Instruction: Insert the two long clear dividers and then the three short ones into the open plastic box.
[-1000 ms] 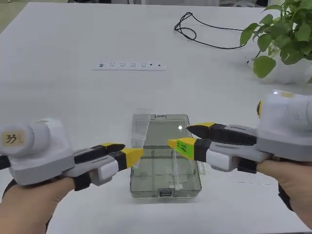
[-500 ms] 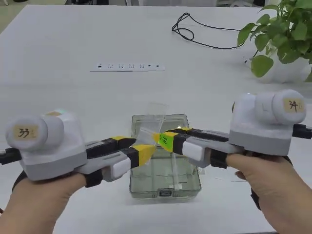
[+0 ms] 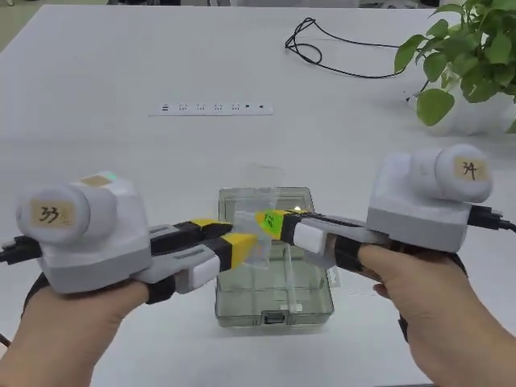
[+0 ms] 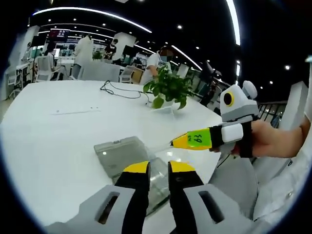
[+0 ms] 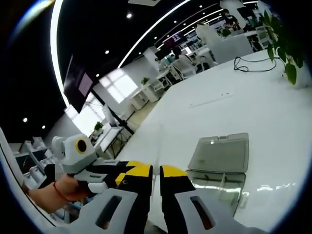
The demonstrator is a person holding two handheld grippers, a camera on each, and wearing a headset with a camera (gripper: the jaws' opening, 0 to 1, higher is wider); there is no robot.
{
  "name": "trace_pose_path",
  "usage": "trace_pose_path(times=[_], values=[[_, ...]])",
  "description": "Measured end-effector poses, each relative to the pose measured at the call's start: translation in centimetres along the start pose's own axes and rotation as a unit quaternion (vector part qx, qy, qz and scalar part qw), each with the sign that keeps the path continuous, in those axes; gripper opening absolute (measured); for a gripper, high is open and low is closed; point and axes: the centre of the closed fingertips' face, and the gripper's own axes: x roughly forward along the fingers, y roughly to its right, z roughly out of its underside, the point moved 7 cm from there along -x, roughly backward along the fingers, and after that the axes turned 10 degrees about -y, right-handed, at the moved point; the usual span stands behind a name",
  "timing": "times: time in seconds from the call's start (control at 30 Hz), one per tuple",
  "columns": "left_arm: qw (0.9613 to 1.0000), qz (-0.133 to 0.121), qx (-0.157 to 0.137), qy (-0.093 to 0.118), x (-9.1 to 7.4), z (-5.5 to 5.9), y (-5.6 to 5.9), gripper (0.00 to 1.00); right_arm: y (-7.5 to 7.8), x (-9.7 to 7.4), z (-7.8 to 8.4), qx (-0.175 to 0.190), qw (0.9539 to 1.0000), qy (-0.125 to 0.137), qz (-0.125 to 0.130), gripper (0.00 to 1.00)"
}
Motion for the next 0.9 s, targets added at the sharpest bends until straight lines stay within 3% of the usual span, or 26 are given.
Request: trace_pose_path(times=[0.07,0.1,0.13,0.17,0.23,0.47,0.9], values=[[0.9984,0.029,-0.046,0.016,0.1,-0.2,0.4,0.22,0.0,0.1,0.0,-0.01,0.9999,-0.003,0.008,0.07],[0.9989,0.026,-0.039,0.01,0.1,-0.1,0.3,0.25,0.0,0.2,0.0,-0.008,0.9999,-0.005,0.007,0.07],[0.9999,0.013,-0.01,-0.002,0.1,0.1,0.2,0.23,0.0,0.2,0.0,-0.005,1.0,-0.005,0.006,0.07],[1.0,0.007,0.003,0.002,0.1,0.0,0.2,0.22,0.0,0.2,0.0,-0.006,0.9999,-0.005,0.007,0.07],[0.9996,0.021,-0.02,0.005,0.1,0.1,0.3,0.25,0.2,0.2,-0.2,-0.004,0.9999,-0.006,0.007,0.07],[0.9997,0.021,-0.011,0.002,-0.2,0.5,0.0,0.33,0.2,0.1,-0.6,-0.005,0.9999,-0.008,0.011,0.07],[0.9986,0.027,0.045,-0.008,-1.4,2.3,-1.4,0.56,1.1,0.0,-1.0,-0.028,0.9977,-0.04,0.046,0.07]])
